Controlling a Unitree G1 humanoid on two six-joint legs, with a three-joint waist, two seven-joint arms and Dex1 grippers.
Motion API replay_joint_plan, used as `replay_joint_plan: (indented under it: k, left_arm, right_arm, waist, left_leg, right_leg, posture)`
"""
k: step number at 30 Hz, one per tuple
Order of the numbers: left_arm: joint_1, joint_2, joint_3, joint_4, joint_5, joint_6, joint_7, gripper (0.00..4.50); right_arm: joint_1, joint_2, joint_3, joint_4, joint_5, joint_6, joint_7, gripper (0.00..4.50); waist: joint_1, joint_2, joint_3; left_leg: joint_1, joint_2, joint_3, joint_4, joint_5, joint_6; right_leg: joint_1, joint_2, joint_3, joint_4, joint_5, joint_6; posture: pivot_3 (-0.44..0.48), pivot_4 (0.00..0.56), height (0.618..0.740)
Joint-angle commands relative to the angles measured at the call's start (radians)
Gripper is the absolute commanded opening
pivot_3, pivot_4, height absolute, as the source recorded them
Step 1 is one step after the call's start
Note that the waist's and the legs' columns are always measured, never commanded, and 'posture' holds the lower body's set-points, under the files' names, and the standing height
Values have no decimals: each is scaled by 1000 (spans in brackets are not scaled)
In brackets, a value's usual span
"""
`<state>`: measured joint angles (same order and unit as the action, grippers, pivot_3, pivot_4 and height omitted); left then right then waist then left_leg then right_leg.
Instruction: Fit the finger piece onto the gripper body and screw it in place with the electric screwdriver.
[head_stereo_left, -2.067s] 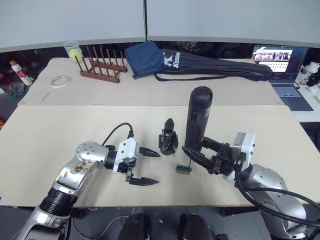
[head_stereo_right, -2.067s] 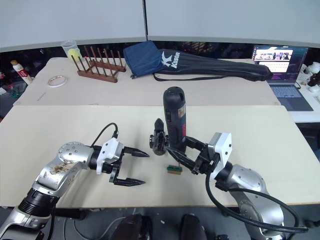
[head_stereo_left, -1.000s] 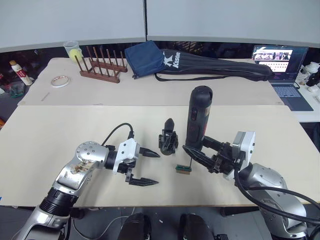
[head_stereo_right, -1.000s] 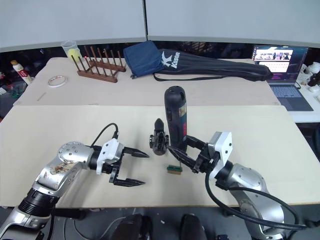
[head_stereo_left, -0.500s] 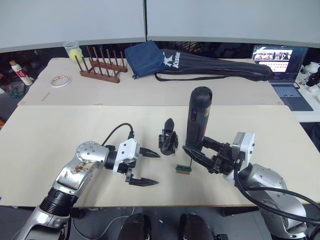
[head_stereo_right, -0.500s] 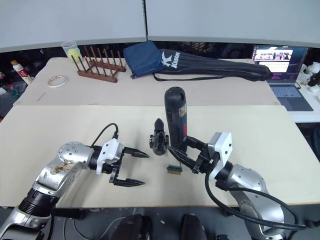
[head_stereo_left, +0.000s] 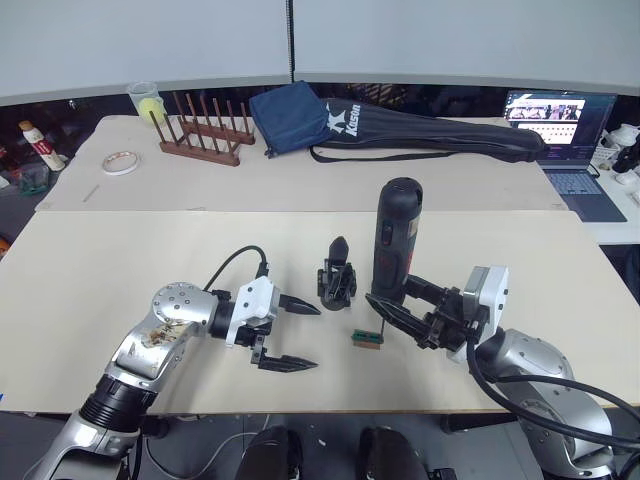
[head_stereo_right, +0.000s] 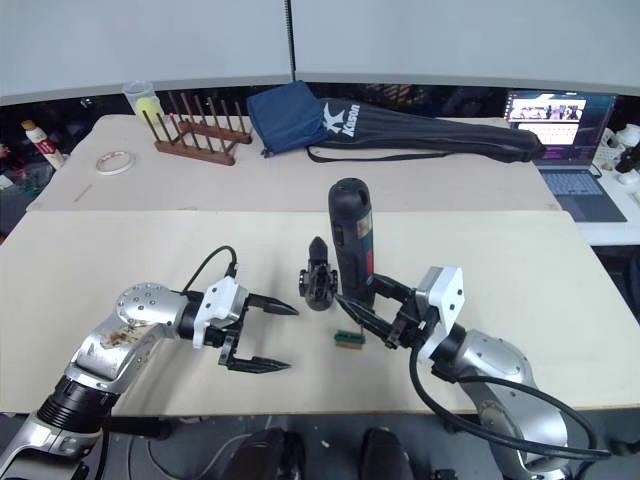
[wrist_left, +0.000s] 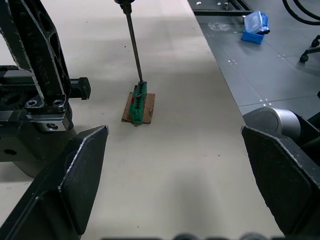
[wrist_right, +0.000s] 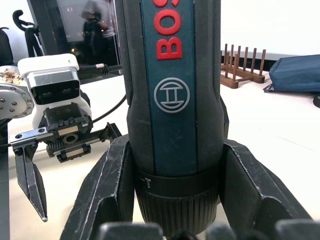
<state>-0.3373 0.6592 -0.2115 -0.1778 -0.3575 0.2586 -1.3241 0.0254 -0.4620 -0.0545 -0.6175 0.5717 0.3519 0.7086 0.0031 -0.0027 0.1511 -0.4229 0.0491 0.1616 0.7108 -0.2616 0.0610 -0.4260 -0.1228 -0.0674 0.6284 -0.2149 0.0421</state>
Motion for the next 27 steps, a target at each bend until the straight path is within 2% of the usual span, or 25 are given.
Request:
replay_joint_plan:
  k: [1, 12, 19, 23, 27]
  left_arm:
    - [-17, -3, 10, -6, -13, -17, -2, 4500]
    - [-20, 3, 38, 28, -17, 1, 22, 4500]
    - [-46, 8, 88, 71, -32, 19, 45, 4500]
    - [-42, 11, 109, 66, -38, 26, 56, 4500]
    - [-41, 15, 117, 66, -39, 23, 63, 4500]
  right_arm:
    - [-18, -2, -22, -46, 21, -35, -3, 1946]
    - [-113, -57, -99, -125, 148, 53, -73, 1946]
    - [-351, -151, -158, -99, 349, 211, -164, 1946]
    - [-482, -203, -176, -24, 445, 283, -170, 1946]
    - [-591, -227, -158, 55, 469, 312, -137, 1946]
  waist:
    - [0, 0, 0]
    - [1, 0, 0]
    - [-2, 0, 0]
    - [-2, -1, 0]
    - [-1, -1, 0]
  left_leg:
    - [0, 0, 0, 0, 0, 0]
    - [0, 0, 0, 0, 0, 0]
    - [0, 0, 0, 0, 0, 1]
    - [-1, 0, 0, 0, 0, 1]
    - [-1, 0, 0, 0, -1, 2]
  right_leg:
    - [0, 0, 0, 0, 0, 0]
    - [0, 0, 0, 0, 0, 0]
    - [-1, 0, 0, 0, 0, 0]
    - [0, 0, 0, -1, 0, 0]
    - [0, -1, 0, -1, 0, 0]
  posture:
    - [0, 150, 740]
    - [0, 150, 740]
    - [0, 150, 740]
    - [0, 150, 740]
    - [0, 150, 740]
